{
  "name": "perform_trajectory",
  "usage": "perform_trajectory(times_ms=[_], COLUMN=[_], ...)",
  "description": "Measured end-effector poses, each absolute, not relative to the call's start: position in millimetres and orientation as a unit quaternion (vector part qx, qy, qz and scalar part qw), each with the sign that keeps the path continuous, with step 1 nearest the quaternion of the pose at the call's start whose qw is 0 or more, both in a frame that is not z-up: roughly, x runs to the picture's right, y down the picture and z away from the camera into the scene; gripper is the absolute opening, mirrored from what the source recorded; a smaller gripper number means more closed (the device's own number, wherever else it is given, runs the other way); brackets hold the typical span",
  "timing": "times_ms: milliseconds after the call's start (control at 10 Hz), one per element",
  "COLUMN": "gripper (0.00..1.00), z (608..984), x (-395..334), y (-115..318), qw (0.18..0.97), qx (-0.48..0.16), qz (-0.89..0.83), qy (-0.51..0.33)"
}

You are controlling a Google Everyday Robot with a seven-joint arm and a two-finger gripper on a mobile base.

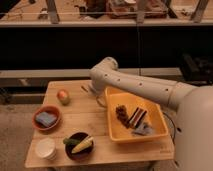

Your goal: Place fork in table surface

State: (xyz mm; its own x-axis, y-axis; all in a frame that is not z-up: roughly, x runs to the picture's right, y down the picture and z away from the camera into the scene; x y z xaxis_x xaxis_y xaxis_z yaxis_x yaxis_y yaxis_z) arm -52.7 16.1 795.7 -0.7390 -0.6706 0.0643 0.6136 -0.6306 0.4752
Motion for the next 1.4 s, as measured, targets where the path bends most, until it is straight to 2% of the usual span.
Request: perform_trajectory(times_ms=[300, 600, 900, 1400], gripper=[0.0, 0.0, 0.0, 0.0], z=[751.2, 742.8, 757.0, 829.3], x=[-44.3, -71.3, -121.0, -152.0], y=[-5.3, -2.6, 18.7, 77.5], qw=[0.359, 0.333, 0.284, 0.223], qx=[0.118, 0.137, 0.128, 0.048], qz=[-0.9, -0.907, -0.918, -0.928], qy=[-0.216, -0.22, -0.245, -0.296])
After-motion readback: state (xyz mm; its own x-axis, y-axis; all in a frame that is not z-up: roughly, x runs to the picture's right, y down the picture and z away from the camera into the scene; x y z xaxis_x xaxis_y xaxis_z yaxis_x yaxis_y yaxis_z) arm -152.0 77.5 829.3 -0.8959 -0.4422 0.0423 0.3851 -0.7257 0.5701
